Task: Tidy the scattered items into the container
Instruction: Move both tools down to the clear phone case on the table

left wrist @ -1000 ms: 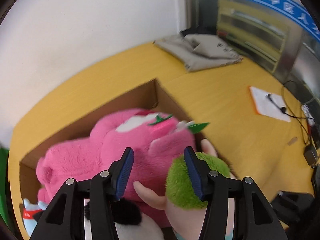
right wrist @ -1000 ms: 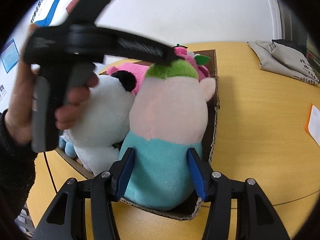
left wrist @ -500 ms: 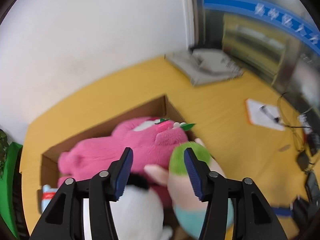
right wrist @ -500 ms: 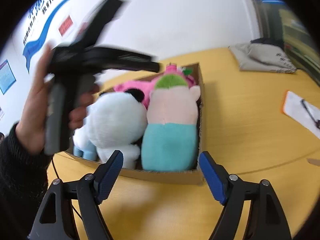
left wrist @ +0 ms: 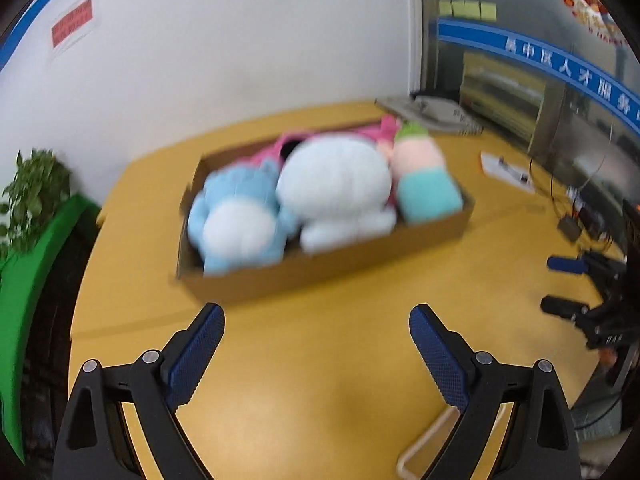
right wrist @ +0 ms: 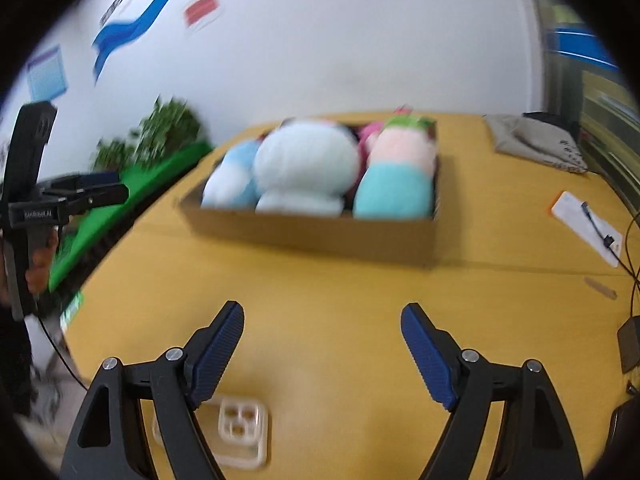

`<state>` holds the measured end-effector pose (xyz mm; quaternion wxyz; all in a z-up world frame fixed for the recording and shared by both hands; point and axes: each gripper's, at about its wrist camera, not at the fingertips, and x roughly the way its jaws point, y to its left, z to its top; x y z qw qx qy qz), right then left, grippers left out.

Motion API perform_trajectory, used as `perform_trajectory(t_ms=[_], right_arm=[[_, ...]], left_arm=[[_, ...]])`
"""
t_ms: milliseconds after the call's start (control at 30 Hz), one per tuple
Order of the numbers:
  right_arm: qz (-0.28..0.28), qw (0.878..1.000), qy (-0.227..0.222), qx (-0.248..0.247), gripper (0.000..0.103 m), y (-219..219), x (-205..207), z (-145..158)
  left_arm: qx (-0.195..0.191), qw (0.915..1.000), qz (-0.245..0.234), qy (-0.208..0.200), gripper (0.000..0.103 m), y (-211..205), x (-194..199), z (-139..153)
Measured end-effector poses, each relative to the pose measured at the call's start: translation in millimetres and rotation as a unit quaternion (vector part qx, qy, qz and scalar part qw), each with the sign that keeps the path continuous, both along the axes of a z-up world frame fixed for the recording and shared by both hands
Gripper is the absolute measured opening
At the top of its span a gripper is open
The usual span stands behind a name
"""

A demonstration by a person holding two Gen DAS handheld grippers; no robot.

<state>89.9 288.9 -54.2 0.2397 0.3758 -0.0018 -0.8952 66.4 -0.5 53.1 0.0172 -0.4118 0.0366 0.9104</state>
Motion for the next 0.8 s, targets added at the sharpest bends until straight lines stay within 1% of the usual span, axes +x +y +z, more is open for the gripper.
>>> perform_trajectory(t_ms=[67, 100, 133, 233, 267, 300, 367, 467, 567, 600, 667, 733, 800], right_arm=[[0.018, 1.000, -0.019, 0.012, 0.081, -6.4, 14.7, -16.8], [0.026, 0.999, -0.031, 0.013, 0.081, -9.3, 21.0, -25.0], [0.033, 0.998, -0.045, 0.014, 0.080, -11.9, 27.3, -35.0], [0.047, 0.996, -0.077, 0.022, 0.080, -20.6, 39.6, -57.0], [0.056, 0.995, -0.082, 0.026, 0.079, -23.8, 43.2, -62.2], [0.070, 0.994, -0.084, 0.030, 0.079, -28.0, 47.2, -67.6], [0.098, 0.991, -0.086, 0.038, 0.079, -34.2, 53.3, -74.3], [0.138, 0.984, -0.101, 0.053, 0.079, -41.2, 57.8, -86.0], [0.166, 0.977, -0.113, 0.076, 0.076, -49.8, 60.6, -98.9], [0.169, 0.977, -0.107, 0.077, 0.074, -51.3, 61.1, -98.5], [0.179, 0.975, -0.109, 0.069, 0.069, -56.4, 60.4, -98.1], [0.178, 0.976, -0.103, 0.070, 0.069, -60.3, 59.4, -98.0], [0.181, 0.976, -0.102, 0.067, 0.069, -60.8, 57.4, -97.0]], left_arm=[[0.013, 0.9993, -0.005, -0.035, 0.093, 1.0, 19.7, -27.9], [0.022, 0.9983, -0.015, -0.051, 0.087, 4.0, 26.9, -41.0], [0.033, 0.9965, -0.028, -0.071, 0.082, 9.2, 33.9, -55.4], [0.067, 0.9882, -0.059, -0.124, 0.077, 26.6, 50.1, -90.8], [0.074, 0.9856, -0.068, -0.136, 0.075, 32.0, 53.4, -99.0], [0.078, 0.9837, -0.075, -0.144, 0.070, 36.7, 57.2, -105.5], [0.085, 0.9805, -0.089, -0.154, 0.069, 45.9, 62.8, -115.3], [0.070, 0.9772, -0.127, -0.155, 0.069, 61.2, 69.1, -122.2], [0.058, 0.9682, -0.174, -0.170, 0.069, 75.8, 70.9, -134.5], [0.046, 0.9669, -0.181, -0.173, 0.072, 79.4, 70.2, -139.5], [0.050, 0.9655, -0.190, -0.172, 0.074, 81.5, 67.5, -142.4], [0.057, 0.9644, -0.193, -0.171, 0.074, 79.2, 63.3, -144.0], [0.058, 0.9651, -0.193, -0.168, 0.075, 75.4, 57.9, -144.5]])
